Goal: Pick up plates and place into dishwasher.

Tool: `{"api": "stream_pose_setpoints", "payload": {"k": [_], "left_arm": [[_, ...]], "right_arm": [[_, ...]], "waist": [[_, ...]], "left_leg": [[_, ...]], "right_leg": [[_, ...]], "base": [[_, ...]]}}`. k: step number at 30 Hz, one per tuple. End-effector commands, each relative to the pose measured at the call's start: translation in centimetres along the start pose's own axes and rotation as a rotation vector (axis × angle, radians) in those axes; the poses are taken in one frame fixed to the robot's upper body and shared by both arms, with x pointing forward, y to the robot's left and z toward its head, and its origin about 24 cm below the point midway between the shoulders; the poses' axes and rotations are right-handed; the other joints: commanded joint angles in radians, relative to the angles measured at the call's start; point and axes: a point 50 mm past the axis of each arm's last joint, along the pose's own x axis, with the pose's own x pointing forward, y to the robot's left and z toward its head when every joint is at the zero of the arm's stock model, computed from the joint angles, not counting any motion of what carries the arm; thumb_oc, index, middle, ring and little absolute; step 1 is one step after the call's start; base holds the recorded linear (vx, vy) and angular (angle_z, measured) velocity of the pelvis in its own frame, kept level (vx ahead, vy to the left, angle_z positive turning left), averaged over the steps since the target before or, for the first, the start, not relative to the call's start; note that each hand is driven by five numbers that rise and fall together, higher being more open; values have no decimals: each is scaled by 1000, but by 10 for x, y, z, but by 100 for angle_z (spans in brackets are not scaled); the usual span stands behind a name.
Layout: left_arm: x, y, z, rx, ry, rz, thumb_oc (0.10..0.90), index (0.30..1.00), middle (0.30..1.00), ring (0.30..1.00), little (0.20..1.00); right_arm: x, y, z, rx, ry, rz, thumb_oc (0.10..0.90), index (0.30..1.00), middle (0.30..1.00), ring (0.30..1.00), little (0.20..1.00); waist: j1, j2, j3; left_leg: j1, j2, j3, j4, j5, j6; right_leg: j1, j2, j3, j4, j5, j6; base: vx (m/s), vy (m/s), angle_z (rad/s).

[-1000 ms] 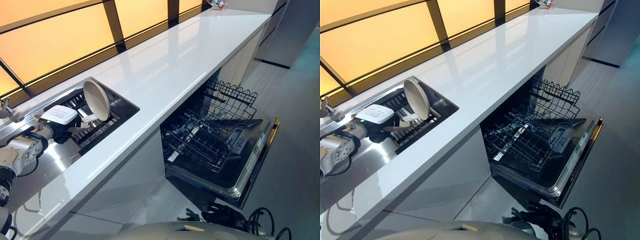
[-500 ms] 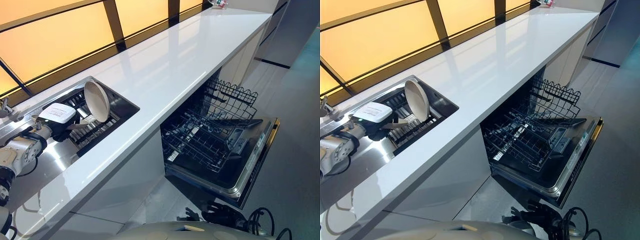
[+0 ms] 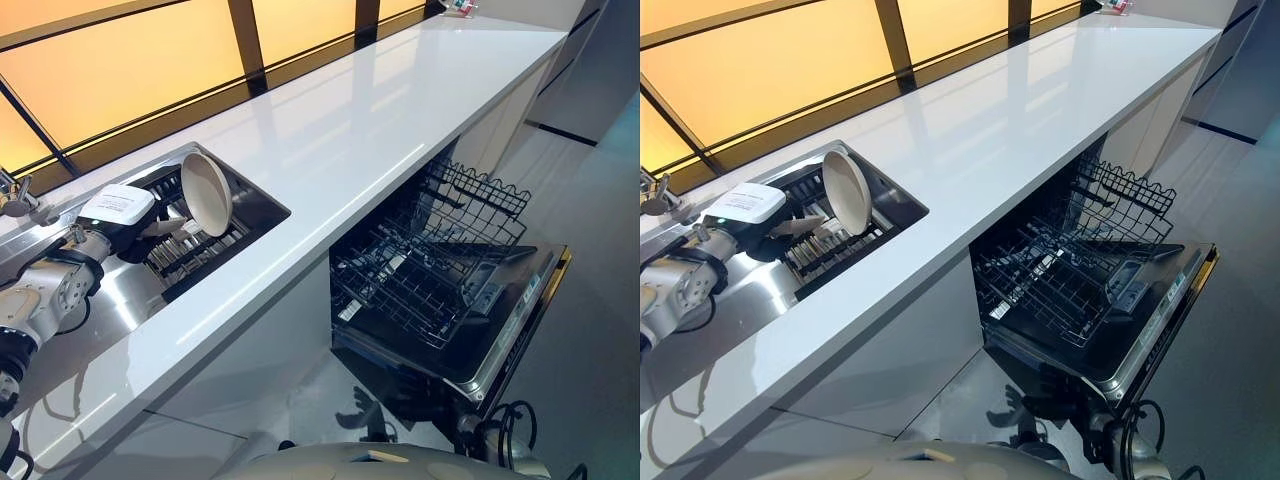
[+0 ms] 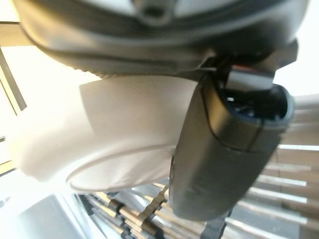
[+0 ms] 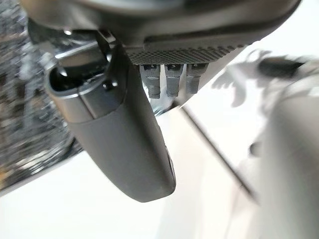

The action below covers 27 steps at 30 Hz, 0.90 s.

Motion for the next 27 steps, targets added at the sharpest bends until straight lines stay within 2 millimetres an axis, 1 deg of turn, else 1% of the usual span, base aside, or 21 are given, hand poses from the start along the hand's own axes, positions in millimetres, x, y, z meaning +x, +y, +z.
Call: {"api": "stream_pose_setpoints", "payload": {"k": [1, 4, 6, 9, 11, 16, 18, 20, 21, 23, 24, 25, 27], "left_arm": [[-10, 98, -46, -76, 177, 354, 100, 300, 300, 300, 200], [-13, 107, -42, -258, 133, 431, 100, 300, 300, 300, 200], [-14, 108, -37, -347, 94, 467, 100, 300, 300, 300, 200], [-18, 114, -30, -390, 33, 514, 100, 300, 300, 300, 200], [-21, 119, -25, -378, -11, 554, 100, 300, 300, 300, 200], [-32, 139, -11, -380, -100, 693, 100, 300, 300, 300, 200], [-35, 141, -7, -396, -124, 718, 100, 300, 300, 300, 200], [-40, 146, 9, -507, -226, 764, 100, 300, 300, 300, 200], [-41, 146, 10, -516, -231, 763, 100, 300, 300, 300, 200], [-44, 144, 27, -698, -352, 751, 100, 300, 300, 300, 200], [-46, 144, 33, -752, -390, 748, 100, 300, 300, 300, 200], [-49, 141, 44, -815, -457, 738, 100, 300, 300, 300, 200], [-53, 139, 57, -871, -533, 723, 100, 300, 300, 300, 200]], "right_arm": [[5, 16, 44, 2, -205, 133, 800, 900, 900, 900, 900], [4, 29, 57, 22, -279, 217, 800, 900, 900, 900, 900], [2, 36, 64, 42, -332, 258, 800, 900, 900, 900, 900], [-2, 43, 74, 61, -402, 308, 800, 900, 900, 900, 900], [-4, 45, 81, 66, -447, 314, 800, 900, 900, 900, 900], [-10, 39, 96, 90, -550, 247, 800, 900, 900, 900, 900], [-12, 36, 100, 90, -576, 215, 800, 900, 900, 900, 900], [-16, 31, 108, 98, -633, 167, 800, 900, 900, 900, 900], [-16, 31, 108, 98, -635, 166, 800, 900, 900, 900, 900], [-20, 29, 113, 95, -682, 140, 800, 900, 900, 900, 900], [-21, 29, 115, 93, -697, 132, 800, 900, 900, 900, 900], [-23, 28, 122, 90, -733, 120, 800, 900, 900, 900, 900], [-30, 24, 136, 80, -804, 102, 800, 900, 900, 900, 900]], "waist": [[-7, 0, -19], [-6, -3, -23], [-7, -4, -24], [-8, -6, -27], [-9, -6, -29], [-10, -11, -32], [-11, -13, -34], [-13, -19, -35], [-14, -19, -35], [-15, -25, -37], [-15, -26, -37], [-16, -31, -36], [-17, -35, -35]], "left_leg": [[20, -89, 19, 7, -71, 58], [18, -87, 16, 7, -69, 56], [17, -86, 15, 7, -67, 56], [15, -86, 14, 7, -67, 55], [16, -84, 18, 7, -67, 54], [15, -82, 20, 7, -68, 53], [15, -81, 21, 7, -69, 54], [17, -80, 21, 7, -69, 55], [17, -80, 21, 7, -70, 55], [17, -80, 22, 7, -71, 56], [18, -80, 22, 7, -71, 56], [12, -80, 23, 7, -61, 57], [14, -79, 24, 7, -61, 57]], "right_leg": [[12, 2, -18, 5, 6, 50], [11, 0, -24, 5, 5, 50], [12, 0, -25, 5, 4, 50], [10, 0, -24, 5, 3, 50], [9, -2, -24, 5, 4, 51], [7, -2, -22, 5, 3, 52], [7, -2, -21, 5, 3, 52], [7, -1, -17, 5, 3, 49], [7, 0, -17, 5, 3, 49], [6, 1, -13, 5, 3, 48], [7, 1, -12, 5, 2, 47], [1, 1, -11, 5, 12, 45], [1, 2, -6, 5, 13, 44]], "base": [[3, -51, 6], [-2, -52, 5], [-5, -36, 6], [-3, -31, 6], [-3, -24, 5], [-2, -8, 1], [-2, -8, -2], [-4, -16, -6], [0, 0, 0], [0, 0, 0], [-42, -22, -2], [-43, -21, -3], [-24, -11, -1]]}}
